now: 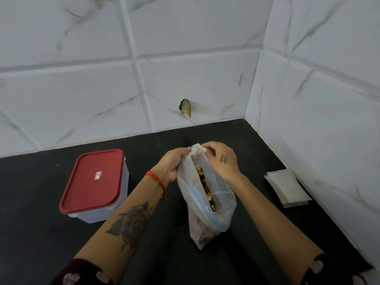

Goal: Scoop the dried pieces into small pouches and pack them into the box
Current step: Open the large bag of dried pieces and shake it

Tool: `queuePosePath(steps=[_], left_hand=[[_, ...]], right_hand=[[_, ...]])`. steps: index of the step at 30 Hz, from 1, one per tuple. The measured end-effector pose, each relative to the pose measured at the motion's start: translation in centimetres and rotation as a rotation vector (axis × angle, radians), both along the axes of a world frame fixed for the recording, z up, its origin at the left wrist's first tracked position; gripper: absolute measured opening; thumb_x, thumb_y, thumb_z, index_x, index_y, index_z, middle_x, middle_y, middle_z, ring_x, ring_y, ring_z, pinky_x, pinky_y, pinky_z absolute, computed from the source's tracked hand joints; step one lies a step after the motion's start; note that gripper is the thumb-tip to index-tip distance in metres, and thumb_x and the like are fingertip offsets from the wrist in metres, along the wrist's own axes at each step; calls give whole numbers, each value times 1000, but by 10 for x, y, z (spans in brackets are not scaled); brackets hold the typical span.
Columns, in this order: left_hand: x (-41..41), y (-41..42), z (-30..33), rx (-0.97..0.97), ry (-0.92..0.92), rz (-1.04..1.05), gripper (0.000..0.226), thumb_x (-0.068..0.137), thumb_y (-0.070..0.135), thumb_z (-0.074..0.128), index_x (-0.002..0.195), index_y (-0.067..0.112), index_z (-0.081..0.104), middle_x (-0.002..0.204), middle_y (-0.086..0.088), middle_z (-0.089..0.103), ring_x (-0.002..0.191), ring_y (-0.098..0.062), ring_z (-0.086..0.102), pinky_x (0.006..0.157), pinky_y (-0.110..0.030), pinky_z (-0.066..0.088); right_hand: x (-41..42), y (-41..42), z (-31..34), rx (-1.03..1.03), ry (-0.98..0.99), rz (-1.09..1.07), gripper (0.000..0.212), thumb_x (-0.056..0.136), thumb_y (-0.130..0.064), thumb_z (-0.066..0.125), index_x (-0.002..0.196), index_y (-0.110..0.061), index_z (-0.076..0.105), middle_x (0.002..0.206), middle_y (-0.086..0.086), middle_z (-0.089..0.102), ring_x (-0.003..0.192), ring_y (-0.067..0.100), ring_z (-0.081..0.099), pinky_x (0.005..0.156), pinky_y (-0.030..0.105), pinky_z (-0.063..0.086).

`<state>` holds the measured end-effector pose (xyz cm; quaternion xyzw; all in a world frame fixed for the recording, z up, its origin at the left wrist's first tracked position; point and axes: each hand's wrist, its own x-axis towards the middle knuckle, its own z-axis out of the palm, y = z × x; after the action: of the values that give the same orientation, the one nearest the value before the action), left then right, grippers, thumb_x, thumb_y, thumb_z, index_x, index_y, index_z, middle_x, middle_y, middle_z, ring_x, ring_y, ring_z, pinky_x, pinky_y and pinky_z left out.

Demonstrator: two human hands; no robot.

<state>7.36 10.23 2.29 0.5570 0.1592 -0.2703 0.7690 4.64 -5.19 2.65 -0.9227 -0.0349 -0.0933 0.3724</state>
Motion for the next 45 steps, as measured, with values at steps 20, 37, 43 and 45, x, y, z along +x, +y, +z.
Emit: queuePosePath(steps=[20,37,43,45], left_hand=[[-8,-16,18,3,49,-19,24,92,23,59,78,4,64,68,-10,66,60,-19,65,56,-28,57],[-53,-10,8,54,-23,134,16,93,11,55,95,0,66,84,-14,66,76,-23,63,73,-36,56],[-58,-14,-2,-180,220,155,23,97,21,49,94,5,65,74,-11,67,61,-17,65,52,-26,57],[-55,-15,-11,33,25,147,24,98,22,48,103,6,65,94,-13,69,75,-18,65,62,-29,56]], right_hand=[[4,-1,6,379,344,-156,23,98,-38,43,99,-18,54,93,-3,58,92,17,58,77,30,48],[0,7,-3,672,444,-272,23,98,-18,45,110,-16,65,115,7,63,103,20,58,82,27,48],[-26,-3,-4,-130,306,-186,44,96,-46,40,117,-12,59,117,9,51,108,27,53,84,34,47],[-39,-8,-5,-269,275,-155,40,94,-47,46,105,-11,60,106,8,54,96,25,57,72,29,43]])
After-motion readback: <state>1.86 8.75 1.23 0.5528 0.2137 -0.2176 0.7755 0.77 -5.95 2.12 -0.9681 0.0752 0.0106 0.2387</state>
